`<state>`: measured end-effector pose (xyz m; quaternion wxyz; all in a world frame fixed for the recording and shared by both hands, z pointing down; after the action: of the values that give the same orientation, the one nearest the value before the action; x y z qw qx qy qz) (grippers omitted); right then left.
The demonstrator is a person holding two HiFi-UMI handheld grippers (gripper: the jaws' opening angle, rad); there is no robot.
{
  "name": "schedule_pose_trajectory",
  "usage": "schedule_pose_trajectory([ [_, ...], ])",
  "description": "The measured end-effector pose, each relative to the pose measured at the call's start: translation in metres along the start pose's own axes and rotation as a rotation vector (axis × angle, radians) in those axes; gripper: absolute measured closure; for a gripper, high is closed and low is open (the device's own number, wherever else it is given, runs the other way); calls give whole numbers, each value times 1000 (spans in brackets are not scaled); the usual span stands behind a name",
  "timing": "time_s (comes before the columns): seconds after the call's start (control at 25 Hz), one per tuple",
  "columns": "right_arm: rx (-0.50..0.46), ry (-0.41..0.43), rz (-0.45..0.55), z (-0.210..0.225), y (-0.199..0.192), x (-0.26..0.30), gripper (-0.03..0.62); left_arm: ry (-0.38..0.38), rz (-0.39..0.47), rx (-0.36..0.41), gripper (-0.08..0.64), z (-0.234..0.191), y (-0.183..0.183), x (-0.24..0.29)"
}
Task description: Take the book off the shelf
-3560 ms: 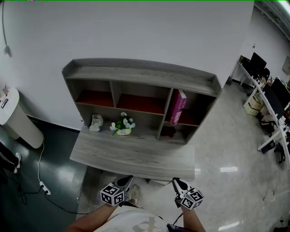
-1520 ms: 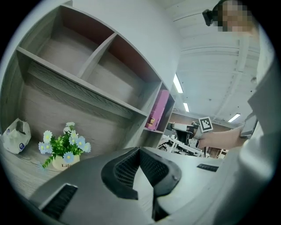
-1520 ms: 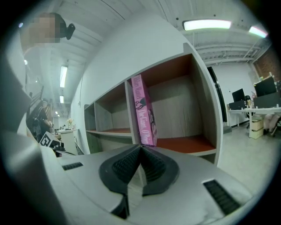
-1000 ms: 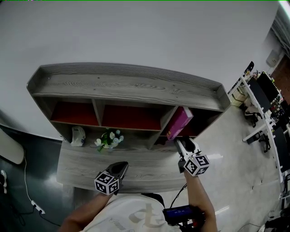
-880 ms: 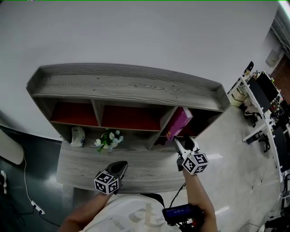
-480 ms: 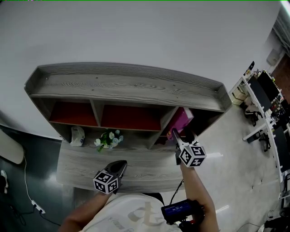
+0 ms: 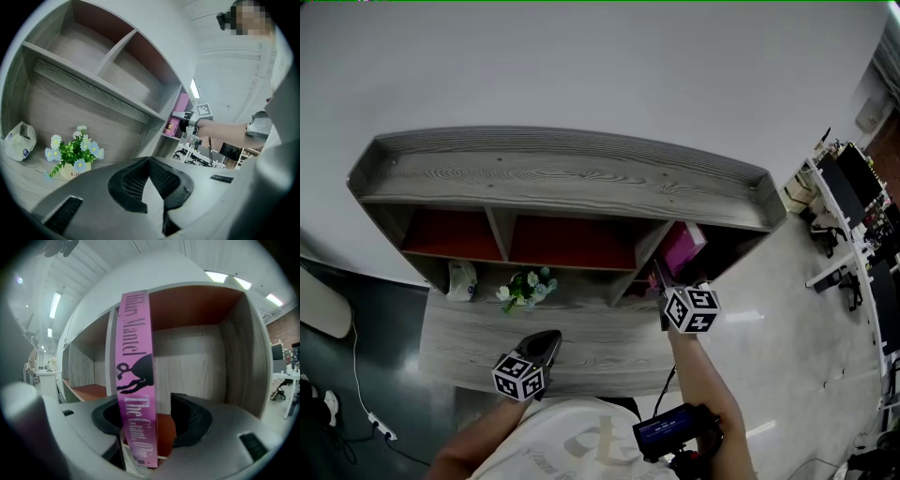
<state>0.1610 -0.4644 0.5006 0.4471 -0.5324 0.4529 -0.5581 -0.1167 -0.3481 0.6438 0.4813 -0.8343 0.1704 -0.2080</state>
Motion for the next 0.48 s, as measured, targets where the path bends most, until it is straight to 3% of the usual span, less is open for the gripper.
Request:
schedule_pose_trajectory([
  [0.28,-12,8,-30,-2,-5,16,350,4,-1,-9,558,-6,-1,3],
  [0.48,-30,27,-35,-7,-8,19,413,1,-11,-18,558,-6,-5,4],
])
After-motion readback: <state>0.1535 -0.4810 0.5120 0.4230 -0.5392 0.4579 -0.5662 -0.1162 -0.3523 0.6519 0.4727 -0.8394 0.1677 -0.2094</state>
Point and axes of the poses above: the fingertips, and each gripper's own axes: x forward along the fingers, z to its right, y out of its top, the point moved 2 cm from there along -x, backward along the fingers, and after that the axes turned 8 degrees about -y, right-handed, at the moved point
